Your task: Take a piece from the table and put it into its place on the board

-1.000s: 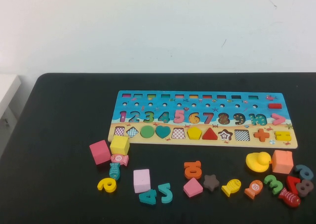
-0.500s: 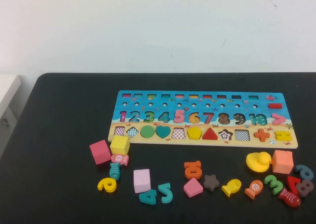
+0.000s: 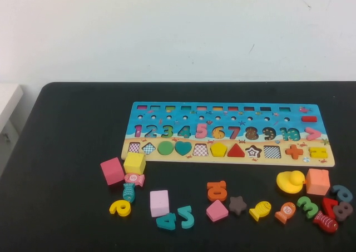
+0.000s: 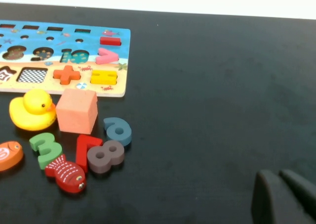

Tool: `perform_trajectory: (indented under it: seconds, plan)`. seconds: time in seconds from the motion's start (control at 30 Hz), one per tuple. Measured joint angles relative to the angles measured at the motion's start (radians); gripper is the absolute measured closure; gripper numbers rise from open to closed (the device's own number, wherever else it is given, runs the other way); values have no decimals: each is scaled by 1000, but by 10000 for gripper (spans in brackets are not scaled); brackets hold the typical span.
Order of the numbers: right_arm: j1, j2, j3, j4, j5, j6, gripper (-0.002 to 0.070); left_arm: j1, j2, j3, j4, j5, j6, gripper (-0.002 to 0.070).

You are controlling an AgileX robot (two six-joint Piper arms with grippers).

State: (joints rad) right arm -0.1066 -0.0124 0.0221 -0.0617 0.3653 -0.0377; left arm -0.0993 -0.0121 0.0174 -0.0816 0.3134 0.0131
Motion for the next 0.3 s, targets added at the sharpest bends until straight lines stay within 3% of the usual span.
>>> perform_trajectory:
  seconds: [0.3]
  plan:
    - [-2,0,0,0,0,0,657,0,0,0,0,0,7,676]
